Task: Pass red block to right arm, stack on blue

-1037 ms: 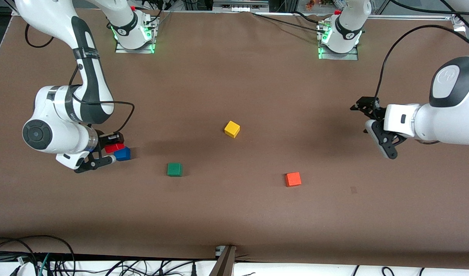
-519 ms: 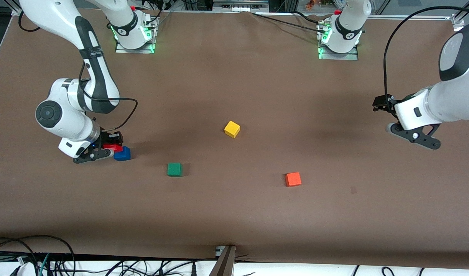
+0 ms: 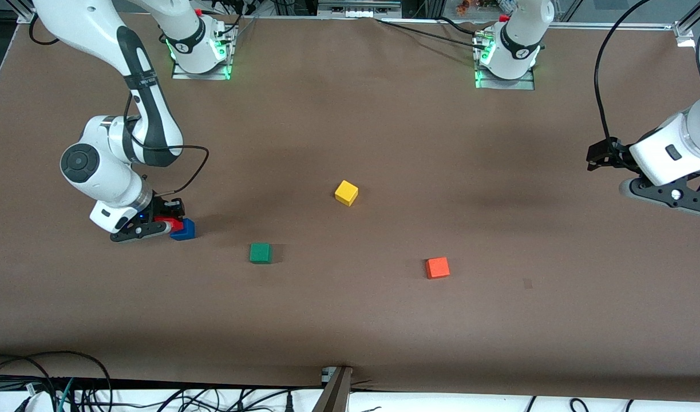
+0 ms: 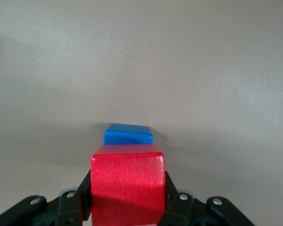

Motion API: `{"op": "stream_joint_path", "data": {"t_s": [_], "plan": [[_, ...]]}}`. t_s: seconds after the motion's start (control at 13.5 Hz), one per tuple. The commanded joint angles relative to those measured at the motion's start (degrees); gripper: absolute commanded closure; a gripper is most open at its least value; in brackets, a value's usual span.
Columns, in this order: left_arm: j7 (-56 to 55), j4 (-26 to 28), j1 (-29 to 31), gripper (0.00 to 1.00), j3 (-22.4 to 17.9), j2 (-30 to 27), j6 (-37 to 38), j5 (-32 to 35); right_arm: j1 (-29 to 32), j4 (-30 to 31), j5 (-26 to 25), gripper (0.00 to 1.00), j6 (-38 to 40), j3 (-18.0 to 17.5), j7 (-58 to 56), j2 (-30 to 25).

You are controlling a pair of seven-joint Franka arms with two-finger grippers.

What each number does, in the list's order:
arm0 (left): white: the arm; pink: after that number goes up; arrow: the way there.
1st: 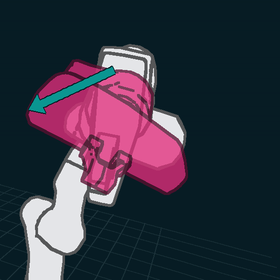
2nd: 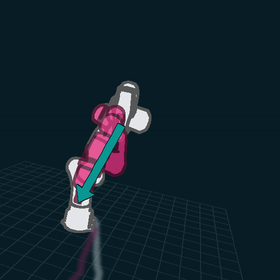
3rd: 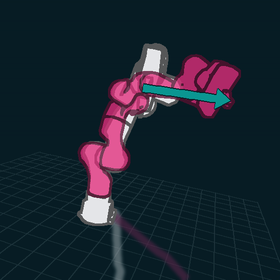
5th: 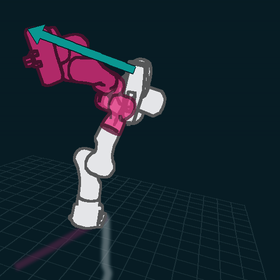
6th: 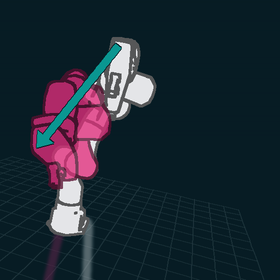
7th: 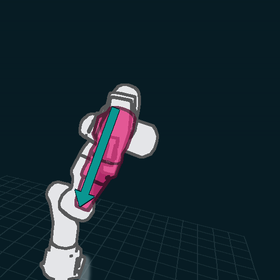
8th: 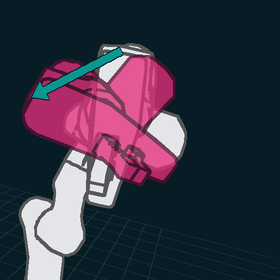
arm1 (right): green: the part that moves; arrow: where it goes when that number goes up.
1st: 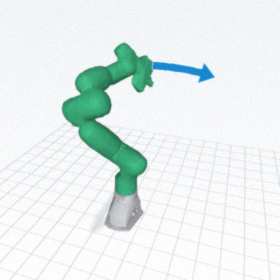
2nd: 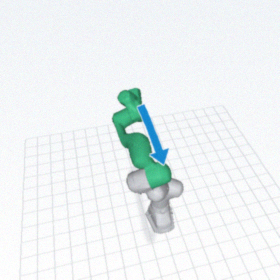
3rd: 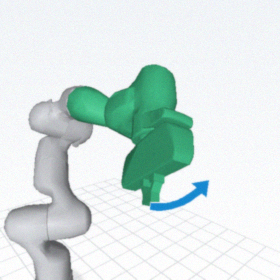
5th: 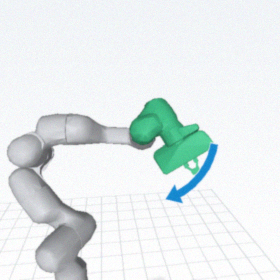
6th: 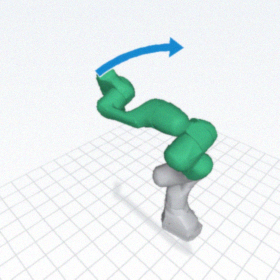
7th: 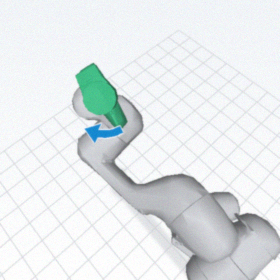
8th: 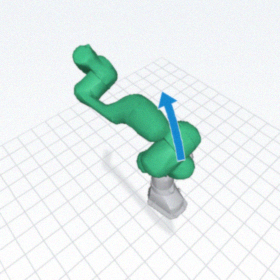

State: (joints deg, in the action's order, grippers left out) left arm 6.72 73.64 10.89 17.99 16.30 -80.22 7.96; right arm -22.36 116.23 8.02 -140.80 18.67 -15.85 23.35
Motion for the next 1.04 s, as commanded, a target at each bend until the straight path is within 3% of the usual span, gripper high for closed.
{"op": "stream_joint_path", "data": {"t_s": [0.0, 0.07, 0.15, 0.52, 0.59, 0.67, 0.74, 0.96], "plan": [[-3.81, 11.02, -10.26, 0.0, -16.46, -9.23, -9.1, -7.25, -0.23, 1.54, -1.16, 1.0, -2.9, -0.13, 1.26, 0.2], [-3.73, 18.31, -10.62, 0.0, -17.37, -13.97, -15.95, -7.26, -0.32, 1.63, -1.16, 1.0, -3.95, -0.22, 1.26, 0.64], [-3.65, 22.04, -10.63, 0.0, -17.72, -16.54, -18.2, -7.0, -0.32, 2.06, -1.16, 1.0, -4.39, -0.22, 1.35, 0.91], [-3.73, 22.08, -9.75, 0.0, -17.73, -17.01, -9.27, -6.73, -0.49, 2.25, -1.16, 1.0, -4.48, -0.3, 1.97, 0.91], [-3.73, 21.9, -9.75, 0.0, -17.73, -16.75, -8.73, -6.73, -0.49, 2.25, -1.16, 0.94, -4.4, -0.3, 1.97, 0.91], [-3.73, 21.73, -9.75, 0.0, -17.64, -16.57, -8.73, -6.73, -0.58, 2.16, -1.16, 0.58, -4.4, -0.39, 1.97, 0.91], [-3.65, 21.03, -9.75, 0.0, -17.64, -16.48, -8.73, -7.26, -0.75, 2.16, -1.16, 0.01, -4.22, -0.39, 1.88, 0.82], [-3.03, 19.44, -9.75, 0.0, -17.37, -15.43, -8.9, -7.52, -1.81, 0.67, -1.08, 0.0, -2.39, -0.39, 1.62, -0.49]]}}
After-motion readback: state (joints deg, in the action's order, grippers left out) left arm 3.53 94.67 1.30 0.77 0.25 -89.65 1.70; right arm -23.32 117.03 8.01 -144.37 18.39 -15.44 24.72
